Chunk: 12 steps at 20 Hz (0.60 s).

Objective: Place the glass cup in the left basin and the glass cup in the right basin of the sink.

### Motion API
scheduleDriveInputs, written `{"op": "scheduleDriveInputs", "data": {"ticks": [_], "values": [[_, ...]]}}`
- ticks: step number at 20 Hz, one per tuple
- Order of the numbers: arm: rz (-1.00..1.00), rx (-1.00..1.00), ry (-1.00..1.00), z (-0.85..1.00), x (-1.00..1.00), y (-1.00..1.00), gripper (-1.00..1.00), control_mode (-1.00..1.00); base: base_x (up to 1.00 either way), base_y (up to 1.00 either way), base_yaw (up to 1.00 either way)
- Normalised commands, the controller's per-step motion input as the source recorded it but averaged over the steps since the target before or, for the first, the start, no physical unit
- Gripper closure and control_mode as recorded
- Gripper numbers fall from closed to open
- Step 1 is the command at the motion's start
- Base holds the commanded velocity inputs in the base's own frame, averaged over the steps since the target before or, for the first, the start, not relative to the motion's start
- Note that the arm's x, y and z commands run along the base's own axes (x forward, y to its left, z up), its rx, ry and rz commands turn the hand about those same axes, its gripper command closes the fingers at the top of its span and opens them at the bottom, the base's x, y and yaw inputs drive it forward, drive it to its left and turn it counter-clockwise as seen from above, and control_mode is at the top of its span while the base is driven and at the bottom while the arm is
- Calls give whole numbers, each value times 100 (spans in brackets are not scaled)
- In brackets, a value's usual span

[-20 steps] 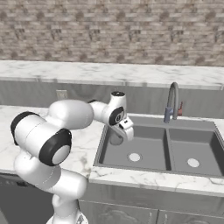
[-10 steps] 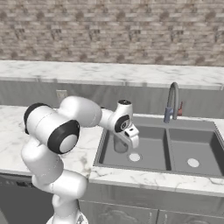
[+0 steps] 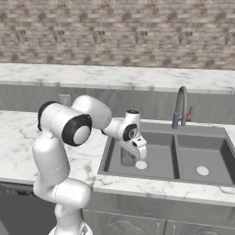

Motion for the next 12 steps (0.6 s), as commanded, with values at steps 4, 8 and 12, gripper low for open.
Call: {"op": "scheduleDriveInputs", "data": {"ticks": [4, 8, 12], "values": [[0, 4, 4, -33, 13, -3, 100, -100, 0, 0, 0], [0, 9, 2, -34, 13, -3, 100, -100, 0, 0, 0], [0, 12, 0, -28, 16, -4, 100, -100, 0, 0, 0]]}}
